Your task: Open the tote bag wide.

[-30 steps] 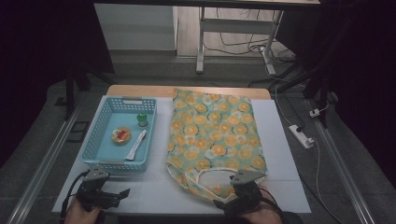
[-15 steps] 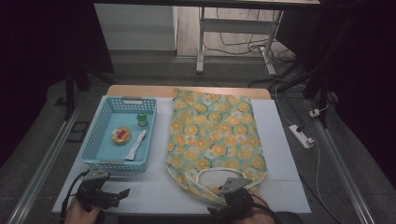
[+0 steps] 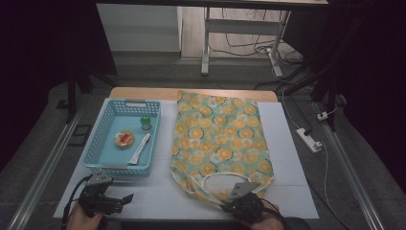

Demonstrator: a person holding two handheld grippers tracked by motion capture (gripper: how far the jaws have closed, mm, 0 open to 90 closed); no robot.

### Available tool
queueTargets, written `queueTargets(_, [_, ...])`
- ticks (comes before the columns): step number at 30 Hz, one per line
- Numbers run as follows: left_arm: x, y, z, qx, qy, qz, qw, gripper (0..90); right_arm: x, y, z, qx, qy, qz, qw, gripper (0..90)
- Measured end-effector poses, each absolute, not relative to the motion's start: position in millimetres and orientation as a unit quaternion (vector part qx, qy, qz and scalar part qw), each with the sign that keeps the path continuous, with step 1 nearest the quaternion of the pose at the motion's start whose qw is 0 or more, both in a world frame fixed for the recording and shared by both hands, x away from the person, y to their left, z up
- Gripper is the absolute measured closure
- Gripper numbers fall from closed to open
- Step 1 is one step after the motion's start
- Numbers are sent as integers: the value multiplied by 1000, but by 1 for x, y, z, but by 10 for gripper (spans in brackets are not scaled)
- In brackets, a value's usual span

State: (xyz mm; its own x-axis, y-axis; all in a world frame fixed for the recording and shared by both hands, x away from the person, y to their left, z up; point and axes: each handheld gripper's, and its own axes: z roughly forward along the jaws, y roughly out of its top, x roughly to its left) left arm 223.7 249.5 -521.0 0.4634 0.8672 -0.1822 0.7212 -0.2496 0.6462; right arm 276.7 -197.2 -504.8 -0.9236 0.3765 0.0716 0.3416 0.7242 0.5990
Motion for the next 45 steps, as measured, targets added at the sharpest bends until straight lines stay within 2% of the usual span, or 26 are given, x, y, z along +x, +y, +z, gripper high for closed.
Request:
queueTargets(9, [224,250,-521,783,508,105,343,6,292,-201,-484,216,910,353,32,896])
queueTargets(26, [225,250,-522,785,507,100,341,14,341,-195,-467,236,901,363,38,898])
queueTargets(32, [225,250,-522,785,507,100,341,15,361,-194,-464,249,898,362,27,898])
queueTargets(45, [225,250,-522,784,509,99,342,17,404,-192,-462,270,890,366,44,899])
